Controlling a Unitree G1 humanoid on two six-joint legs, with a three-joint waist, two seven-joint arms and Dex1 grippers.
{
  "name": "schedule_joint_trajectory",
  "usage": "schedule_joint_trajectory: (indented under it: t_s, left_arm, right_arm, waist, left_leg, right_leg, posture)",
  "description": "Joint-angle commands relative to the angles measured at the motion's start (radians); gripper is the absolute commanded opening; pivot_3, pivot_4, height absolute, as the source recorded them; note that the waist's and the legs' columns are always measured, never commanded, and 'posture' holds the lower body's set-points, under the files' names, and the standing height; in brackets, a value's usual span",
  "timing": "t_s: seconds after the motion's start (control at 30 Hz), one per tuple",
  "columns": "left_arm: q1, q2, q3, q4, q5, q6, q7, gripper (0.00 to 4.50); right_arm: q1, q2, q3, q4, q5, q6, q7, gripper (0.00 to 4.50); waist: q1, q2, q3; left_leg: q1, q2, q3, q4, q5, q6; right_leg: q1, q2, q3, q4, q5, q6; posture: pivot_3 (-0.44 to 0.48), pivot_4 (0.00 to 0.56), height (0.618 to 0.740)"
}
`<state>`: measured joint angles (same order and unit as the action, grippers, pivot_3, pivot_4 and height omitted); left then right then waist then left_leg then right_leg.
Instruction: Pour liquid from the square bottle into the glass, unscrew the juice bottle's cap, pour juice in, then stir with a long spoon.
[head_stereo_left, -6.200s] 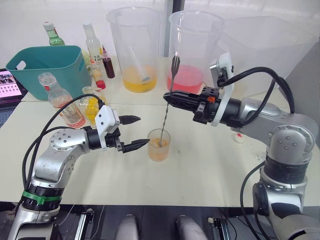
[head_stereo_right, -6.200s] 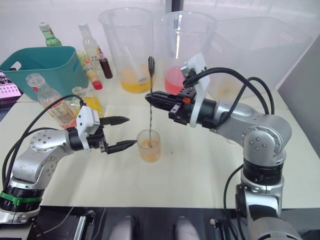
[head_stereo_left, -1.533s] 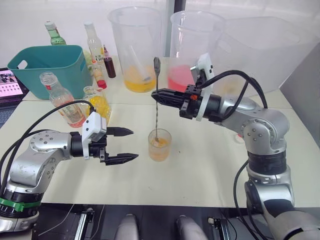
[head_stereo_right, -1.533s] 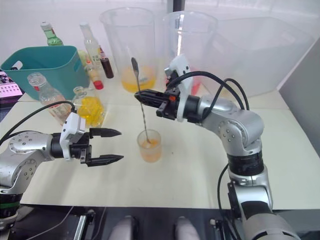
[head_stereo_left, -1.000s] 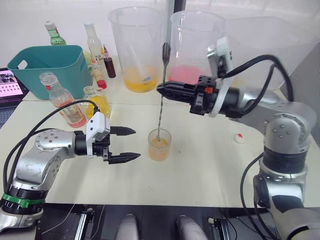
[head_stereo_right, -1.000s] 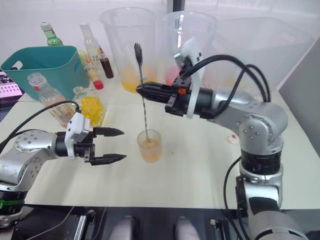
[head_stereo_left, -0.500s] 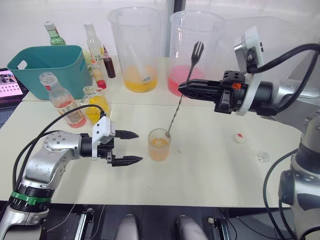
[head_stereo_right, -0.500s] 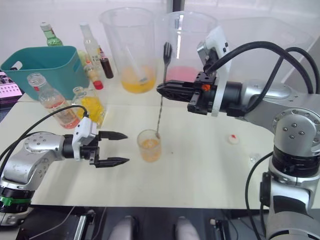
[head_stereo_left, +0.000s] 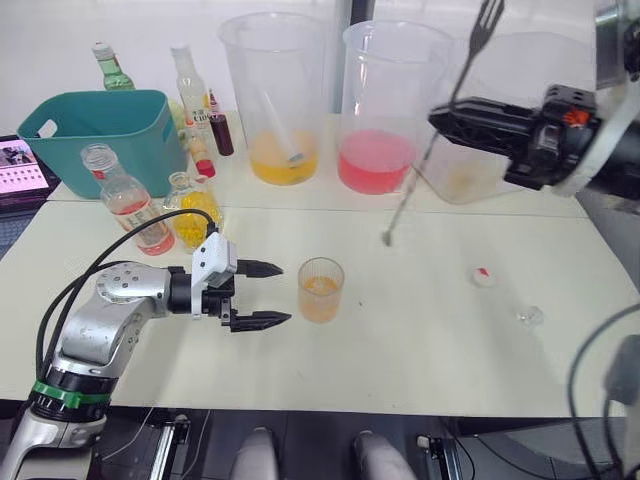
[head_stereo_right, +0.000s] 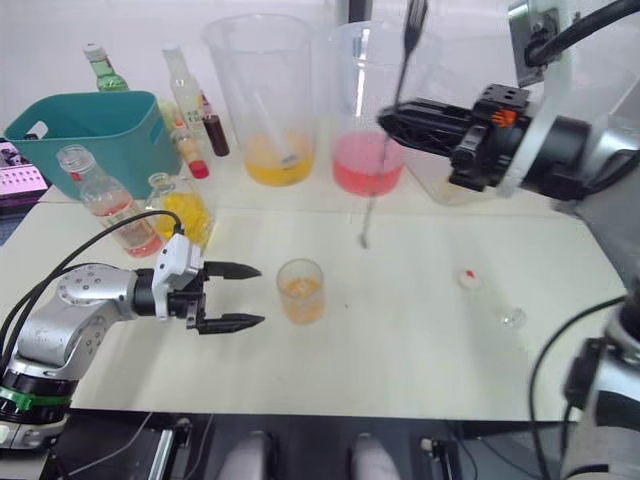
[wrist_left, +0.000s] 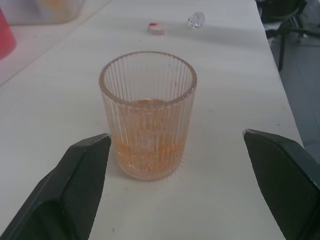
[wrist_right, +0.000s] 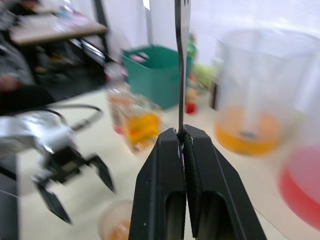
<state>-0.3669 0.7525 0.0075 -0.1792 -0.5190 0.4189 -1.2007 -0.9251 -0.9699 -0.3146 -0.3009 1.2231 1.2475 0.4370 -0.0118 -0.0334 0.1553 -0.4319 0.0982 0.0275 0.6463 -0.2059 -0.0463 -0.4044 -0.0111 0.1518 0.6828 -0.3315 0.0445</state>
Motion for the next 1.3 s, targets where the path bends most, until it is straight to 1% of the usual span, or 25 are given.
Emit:
schedule_joint_trajectory:
  t_s: [0.03,0.07,0.13,0.23,0.37,0.47,0.63,0.73,0.87,0.97,1.07,1.1,1.17,1.3]
  left_arm:
    - [0.01,-0.002,0.069,-0.049,-0.072,0.021,0.011,4.47]
    - [0.012,-0.003,0.085,-0.053,-0.094,0.04,0.023,4.47]
    - [0.016,-0.002,0.118,-0.061,-0.129,0.073,0.045,4.47]
    - [0.022,0.006,0.132,-0.072,-0.143,0.087,0.054,4.47]
    - [0.051,0.016,0.134,-0.09,-0.104,0.078,0.09,4.47]
    - [0.074,0.021,0.144,-0.113,-0.115,0.082,0.099,4.47]
    - [0.108,0.032,0.174,-0.156,-0.139,0.109,0.133,4.47]
    - [0.123,0.033,0.188,-0.173,-0.148,0.118,0.149,4.47]
    - [0.176,0.039,0.225,-0.228,-0.161,0.133,0.184,4.47]
    - [0.212,0.049,0.244,-0.256,-0.164,0.138,0.197,4.47]
    - [0.23,0.055,0.255,-0.269,-0.171,0.14,0.212,4.47]
    - [0.234,0.056,0.258,-0.271,-0.174,0.14,0.214,4.5]
    - [0.242,0.059,0.264,-0.276,-0.177,0.142,0.215,4.5]
    - [0.251,0.065,0.278,-0.262,-0.176,0.139,0.206,4.5]
  right_arm:
    - [-0.017,-0.078,0.03,0.102,0.028,0.144,0.019,0.0]
    - [-0.033,-0.116,0.089,0.156,0.022,0.226,0.07,0.0]
    - [-0.08,-0.119,0.145,0.297,-0.01,0.337,0.052,0.0]
    - [-0.119,-0.124,0.212,0.389,-0.039,0.367,0.046,0.0]
    - [-0.097,-0.058,0.325,0.542,-0.134,0.367,-0.011,0.0]
    - [-0.088,-0.029,0.395,0.56,-0.216,0.367,0.014,0.0]
    - [-0.086,0.052,0.475,0.668,-0.364,0.322,0.067,0.0]
    - [-0.093,0.096,0.499,0.729,-0.441,0.289,0.094,0.0]
    - [-0.106,0.192,0.535,0.845,-0.562,0.195,0.121,0.0]
    - [-0.116,0.225,0.541,0.899,-0.626,0.155,0.148,0.0]
    - [-0.126,0.23,0.553,0.91,-0.671,0.145,0.196,0.0]
    - [-0.129,0.231,0.555,0.911,-0.683,0.144,0.209,0.67]
    - [-0.14,0.223,0.555,0.905,-0.702,0.146,0.233,1.33]
    - [-0.177,0.156,0.537,0.826,-0.698,0.189,0.308,2.7]
  waist:
    - [-0.003,0.0,0.0]
    - [-0.006,0.001,0.0]
    - [-0.009,0.001,0.0]
    - [-0.008,0.001,0.0]
    - [-0.006,0.001,0.0]
    - [-0.004,0.002,0.001]
    - [-0.003,0.002,0.001]
    - [-0.003,0.002,0.001]
    - [-0.005,0.002,0.001]
    - [-0.005,0.002,0.001]
    - [-0.004,0.002,0.001]
    - [-0.004,0.002,0.001]
    - [-0.004,0.002,0.001]
    - [0.0,0.003,0.002]
  left_leg:
    - [0.0,0.0,0.0,0.0,0.0,0.0]
    - [0.0,0.0,0.001,0.0,0.0,0.0]
    - [0.001,0.0,0.001,-0.001,0.0,0.0]
    - [0.001,0.0,0.001,0.0,0.0,0.0]
    - [0.001,0.0,0.001,0.0,0.0,0.0]
    - [0.0,0.0,0.001,-0.001,0.0,0.0]
    - [0.0,0.0,0.002,-0.001,0.0,0.0]
    - [0.0,0.0,0.002,-0.001,0.0,0.0]
    - [0.0,0.0,0.002,0.0,0.0,0.0]
    - [0.0,0.0,0.002,-0.001,0.0,0.0]
    - [0.001,0.0,0.002,0.0,0.0,0.0]
    - [0.001,0.0,0.002,0.0,0.0,0.0]
    - [0.001,0.0,0.002,0.0,0.0,0.0]
    - [0.0,0.0,0.002,-0.001,0.0,0.0]
  right_leg:
    - [0.0,0.0,0.001,0.0,0.0,0.0]
    - [0.0,0.0,0.001,0.0,0.0,0.0]
    - [0.0,0.0,0.001,0.0,0.0,0.0]
    - [0.0,0.0,0.002,-0.001,0.0,0.0]
    - [0.0,0.0,0.001,-0.001,0.0,0.0]
    - [-0.001,0.0,0.002,-0.001,0.0,0.0]
    - [-0.002,0.0,0.001,-0.001,0.0,0.0]
    - [-0.001,0.0,0.001,-0.001,0.0,0.0]
    - [-0.001,0.0,0.001,-0.001,0.0,0.0]
    - [-0.002,0.0,0.001,0.0,0.0,0.0]
    - [-0.001,0.0,0.001,-0.001,0.0,0.0]
    - [-0.001,0.0,0.001,-0.001,0.0,0.0]
    - [-0.001,0.0,0.001,0.0,0.0,0.0]
    - [-0.001,0.0,0.001,0.0,0.0,0.0]
  posture:
    - [0.0,0.15,0.719]
    - [0.0,0.15,0.719]
    - [0.0,0.15,0.719]
    - [0.0,0.15,0.719]
    - [0.0,0.15,0.719]
    - [0.0,0.15,0.719]
    - [0.0,0.15,0.719]
    - [0.0,0.15,0.719]
    - [0.0,0.15,0.719]
    - [0.0,0.15,0.719]
    - [0.0,0.15,0.719]
    - [0.0,0.15,0.719]
    - [0.0,0.15,0.719]
    - [0.0,0.15,0.719]
